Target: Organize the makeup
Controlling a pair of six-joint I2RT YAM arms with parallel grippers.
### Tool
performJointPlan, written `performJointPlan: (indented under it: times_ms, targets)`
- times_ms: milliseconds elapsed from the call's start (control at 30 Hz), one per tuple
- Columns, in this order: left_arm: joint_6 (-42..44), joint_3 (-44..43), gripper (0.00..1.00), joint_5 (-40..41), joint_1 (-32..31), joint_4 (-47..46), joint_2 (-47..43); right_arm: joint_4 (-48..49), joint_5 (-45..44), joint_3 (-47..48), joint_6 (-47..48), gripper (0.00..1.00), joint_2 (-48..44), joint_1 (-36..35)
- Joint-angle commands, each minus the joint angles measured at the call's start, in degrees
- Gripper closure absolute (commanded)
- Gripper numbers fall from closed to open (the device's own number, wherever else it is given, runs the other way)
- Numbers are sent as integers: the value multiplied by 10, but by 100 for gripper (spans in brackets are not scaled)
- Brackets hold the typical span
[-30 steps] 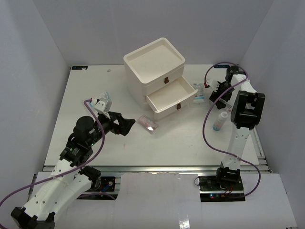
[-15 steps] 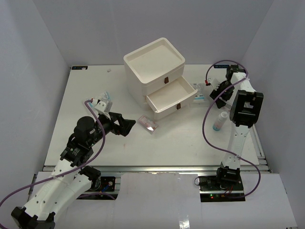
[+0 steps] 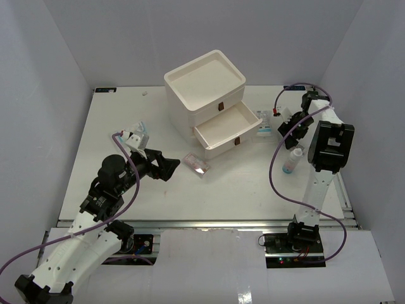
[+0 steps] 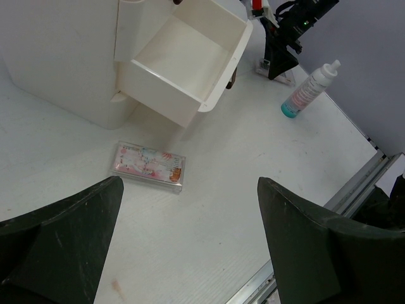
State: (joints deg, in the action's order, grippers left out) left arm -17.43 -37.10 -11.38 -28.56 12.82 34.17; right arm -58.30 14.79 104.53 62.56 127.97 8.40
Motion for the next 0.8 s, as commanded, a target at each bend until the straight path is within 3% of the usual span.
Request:
performJointPlan:
  times_ms: [0, 367, 767]
  targets:
    - [-1, 3, 2, -6, 4, -11, -4, 16, 61, -35, -38, 56, -88, -3]
    - [-1, 5, 2, -5, 5, -11, 0, 164, 96, -177, -132, 60, -265, -13]
    - [-2, 7, 2, -8, 6, -13, 12, 325, 44, -259, -187, 60, -432, -117]
